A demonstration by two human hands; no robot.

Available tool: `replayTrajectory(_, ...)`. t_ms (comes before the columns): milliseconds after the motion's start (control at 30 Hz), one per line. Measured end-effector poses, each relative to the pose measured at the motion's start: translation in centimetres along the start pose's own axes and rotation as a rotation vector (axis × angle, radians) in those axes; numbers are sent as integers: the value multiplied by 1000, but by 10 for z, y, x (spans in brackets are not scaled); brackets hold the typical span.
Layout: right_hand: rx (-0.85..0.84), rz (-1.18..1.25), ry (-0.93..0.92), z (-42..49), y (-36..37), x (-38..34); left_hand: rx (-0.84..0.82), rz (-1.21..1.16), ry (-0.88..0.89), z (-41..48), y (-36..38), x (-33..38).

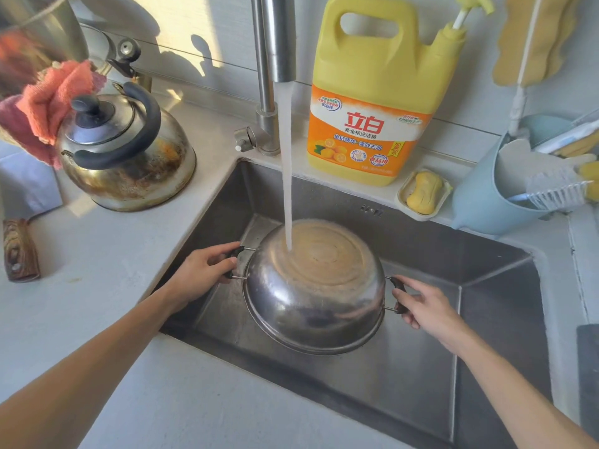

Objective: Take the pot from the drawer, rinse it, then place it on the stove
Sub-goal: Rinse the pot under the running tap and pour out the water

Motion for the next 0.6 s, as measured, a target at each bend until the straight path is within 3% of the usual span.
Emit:
replayTrajectory(200,-34,107,57,-4,-13,12,-63,9,84,-1,4,17)
replayTrajectory(367,-64,187,142,3,-14,25,-224,120,142,-8,3,25)
replayTrajectory(600,-77,180,176,-3,-9,24,-146,215,175,-1,1,30)
Point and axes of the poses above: each hand's wrist, its own z-axis towards the middle knuckle, its own y-axis out of the palm, x = y × z, the point moved 9 cm from there along z, towards the middle knuckle, and after that the axes turned 15 degrees about y, right-handed, at the moved point
